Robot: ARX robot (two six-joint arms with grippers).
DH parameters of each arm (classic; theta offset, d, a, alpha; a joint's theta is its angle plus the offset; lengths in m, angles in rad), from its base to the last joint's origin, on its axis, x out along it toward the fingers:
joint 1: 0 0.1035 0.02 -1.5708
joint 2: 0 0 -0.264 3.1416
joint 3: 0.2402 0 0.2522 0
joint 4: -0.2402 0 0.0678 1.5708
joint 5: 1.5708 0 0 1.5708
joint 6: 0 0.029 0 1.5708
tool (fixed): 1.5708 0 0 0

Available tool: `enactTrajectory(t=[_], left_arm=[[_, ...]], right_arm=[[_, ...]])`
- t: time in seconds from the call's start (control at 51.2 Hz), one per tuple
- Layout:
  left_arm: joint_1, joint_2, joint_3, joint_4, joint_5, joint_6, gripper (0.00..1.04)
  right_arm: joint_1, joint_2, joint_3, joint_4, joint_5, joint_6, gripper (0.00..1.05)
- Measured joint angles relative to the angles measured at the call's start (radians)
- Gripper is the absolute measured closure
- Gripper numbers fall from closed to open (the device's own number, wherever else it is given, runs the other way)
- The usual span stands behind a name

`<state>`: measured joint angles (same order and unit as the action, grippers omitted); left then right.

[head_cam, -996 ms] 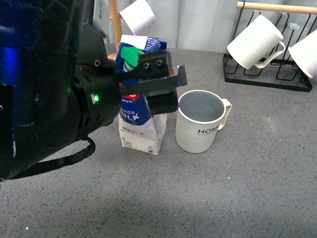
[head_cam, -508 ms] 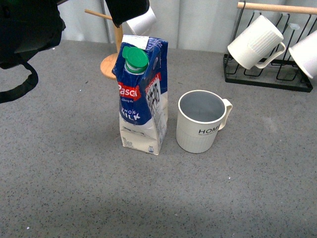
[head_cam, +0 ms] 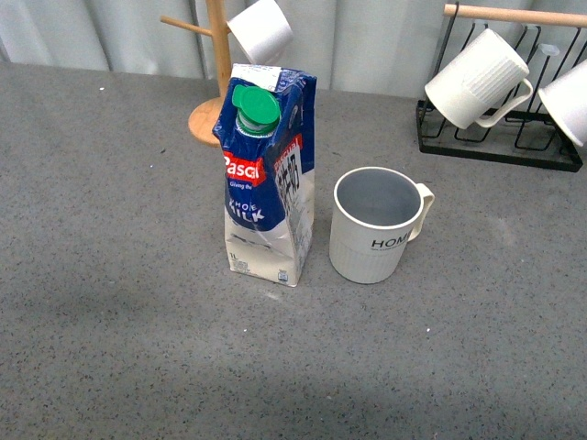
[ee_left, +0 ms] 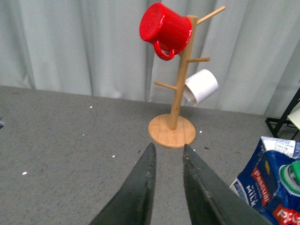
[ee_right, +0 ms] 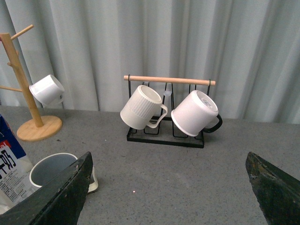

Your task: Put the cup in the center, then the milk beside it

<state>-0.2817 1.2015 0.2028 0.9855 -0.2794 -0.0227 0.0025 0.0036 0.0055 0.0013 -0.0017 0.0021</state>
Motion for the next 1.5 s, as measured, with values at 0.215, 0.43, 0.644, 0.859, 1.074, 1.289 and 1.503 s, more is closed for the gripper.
enactTrajectory(t=[0.215,0.43,0.644,0.859,1.074,1.289,1.503], left_arm=[[0.084,-0.123,-0.111,-0.005,0.094,0.012,1.01],[0.141,-0.274,-0.159,-0.117,0.142,0.014,1.01],[0.182,-0.431,-0.182,-0.249,0.188,0.015,1.01],[0.278,-0.592,-0.183,-0.387,0.275,0.016,1.01],[0.279,-0.725,-0.183,-0.512,0.277,0.016,1.01],[0.279,-0.854,-0.183,-0.635,0.277,0.016,1.01],[0.279,-0.928,-0.183,-0.708,0.277,0.016,1.01]], right_arm=[[0.000,0.000,0.000,0.000,0.001,0.000,0.09],[0.000,0.000,0.000,0.000,0.000,0.000,0.09],[0.000,0.000,0.000,0.000,0.001,0.000,0.09],[0.000,0.000,0.000,0.000,0.000,0.000,0.09],[0.000,0.000,0.000,0.000,0.000,0.000,0.09],[0.000,0.000,0.000,0.000,0.000,0.000,0.09],[0.000,0.000,0.000,0.000,0.000,0.000,0.09]])
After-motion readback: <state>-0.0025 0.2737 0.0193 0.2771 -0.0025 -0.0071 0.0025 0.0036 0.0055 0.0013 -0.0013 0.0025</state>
